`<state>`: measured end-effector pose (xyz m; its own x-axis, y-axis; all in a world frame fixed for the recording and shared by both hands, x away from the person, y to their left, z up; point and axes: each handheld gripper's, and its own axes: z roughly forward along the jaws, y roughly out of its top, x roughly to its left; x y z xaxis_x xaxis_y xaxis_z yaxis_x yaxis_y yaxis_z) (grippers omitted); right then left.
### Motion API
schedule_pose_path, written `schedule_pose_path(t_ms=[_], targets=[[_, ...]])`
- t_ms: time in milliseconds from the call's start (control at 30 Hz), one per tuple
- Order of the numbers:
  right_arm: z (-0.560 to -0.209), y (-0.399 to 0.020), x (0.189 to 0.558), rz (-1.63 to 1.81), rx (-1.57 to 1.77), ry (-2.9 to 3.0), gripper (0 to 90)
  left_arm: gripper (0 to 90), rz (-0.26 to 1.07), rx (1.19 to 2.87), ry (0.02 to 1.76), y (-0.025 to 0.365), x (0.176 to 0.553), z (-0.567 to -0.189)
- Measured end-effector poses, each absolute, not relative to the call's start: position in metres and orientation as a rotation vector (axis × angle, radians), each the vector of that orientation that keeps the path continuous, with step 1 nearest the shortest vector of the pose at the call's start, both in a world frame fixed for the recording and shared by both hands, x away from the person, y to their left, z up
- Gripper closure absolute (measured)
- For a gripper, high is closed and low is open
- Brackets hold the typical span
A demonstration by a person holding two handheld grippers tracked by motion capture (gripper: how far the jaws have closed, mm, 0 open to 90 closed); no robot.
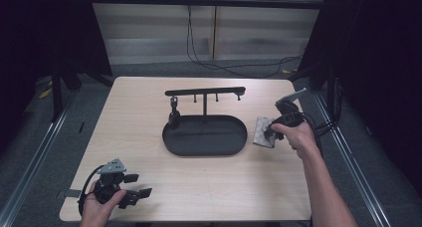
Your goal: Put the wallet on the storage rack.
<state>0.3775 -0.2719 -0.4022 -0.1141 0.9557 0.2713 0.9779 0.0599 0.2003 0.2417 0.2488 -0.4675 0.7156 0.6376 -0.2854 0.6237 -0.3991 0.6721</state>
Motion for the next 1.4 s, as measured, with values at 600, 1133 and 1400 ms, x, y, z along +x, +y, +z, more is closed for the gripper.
schedule_pose_path(t_ms=[600, 1133, 1400], targets=[[-0.376, -0.255, 0.387, -0.664, -2.006, -2.222, 57.3, 22.5, 0.038, 2.113, 0.958, 0.248, 0.242, -0.468], [-0.38, -0.223, 0.392, -0.766, -1.935, -2.231, 57.3, 22.5, 0.037, 2.119, 0.935, 0.248, 0.24, -0.466], [-0.389, -0.207, 0.398, -0.793, -1.882, -2.253, 57.3, 22.5, 0.037, 2.114, 0.939, 0.249, 0.239, -0.466]])
